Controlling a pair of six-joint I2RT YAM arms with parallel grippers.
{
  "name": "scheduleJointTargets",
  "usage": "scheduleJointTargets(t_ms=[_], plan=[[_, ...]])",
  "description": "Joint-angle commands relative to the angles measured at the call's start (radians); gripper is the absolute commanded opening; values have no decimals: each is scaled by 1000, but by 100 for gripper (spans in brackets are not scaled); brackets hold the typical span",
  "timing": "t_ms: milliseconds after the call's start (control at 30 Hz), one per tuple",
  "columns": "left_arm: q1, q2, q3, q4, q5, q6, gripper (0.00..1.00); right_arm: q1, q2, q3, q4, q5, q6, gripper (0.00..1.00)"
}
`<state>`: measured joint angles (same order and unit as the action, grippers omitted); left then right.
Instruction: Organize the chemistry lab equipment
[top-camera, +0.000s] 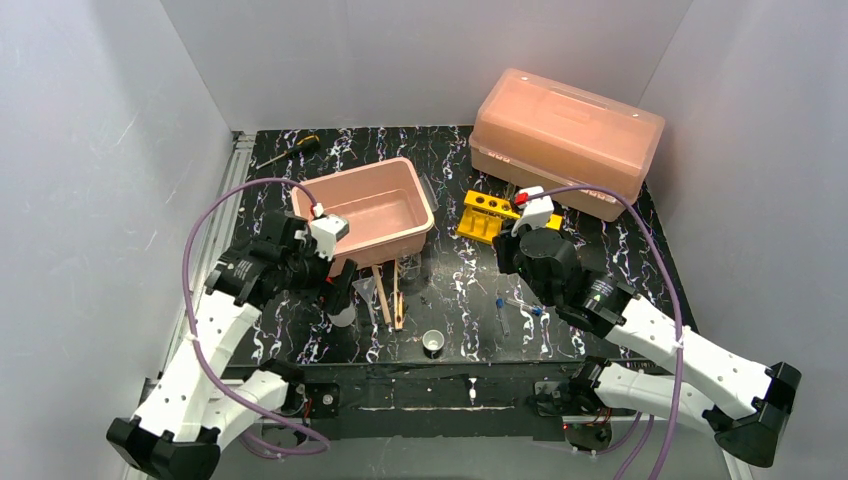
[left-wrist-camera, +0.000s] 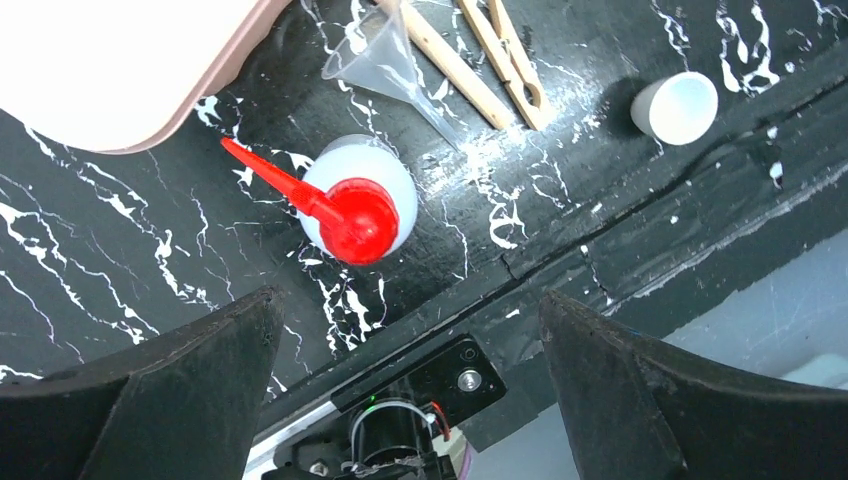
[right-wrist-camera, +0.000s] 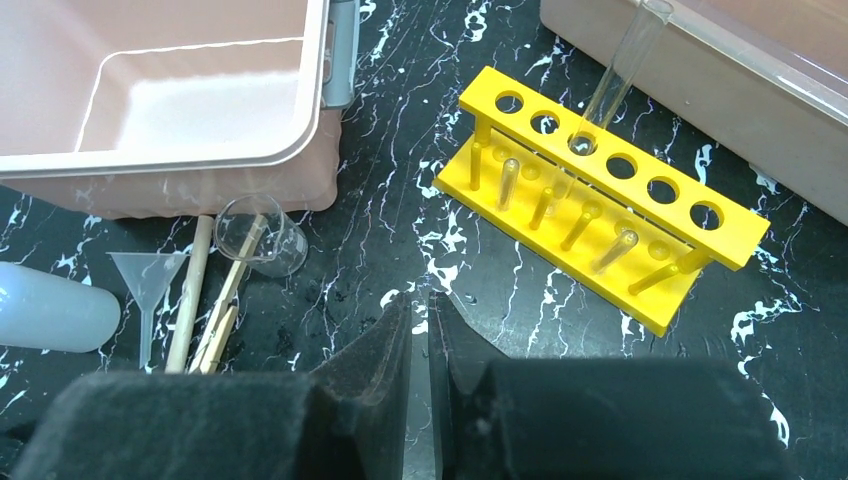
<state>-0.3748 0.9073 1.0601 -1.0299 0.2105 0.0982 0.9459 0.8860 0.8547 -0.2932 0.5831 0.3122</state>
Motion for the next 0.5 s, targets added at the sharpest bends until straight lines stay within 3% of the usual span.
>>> scheduleJointTargets(t_ms=[0, 167, 467], plan=[[6, 52, -8, 19, -77, -90, 98, 7, 4, 32, 14, 5, 17, 19], [6, 122, -25, 43, -84, -143, 88, 7, 19, 42, 3, 17, 18, 19], [6, 140, -78, 111, -104, -61, 69, 7, 27, 38, 2, 30, 15, 19]])
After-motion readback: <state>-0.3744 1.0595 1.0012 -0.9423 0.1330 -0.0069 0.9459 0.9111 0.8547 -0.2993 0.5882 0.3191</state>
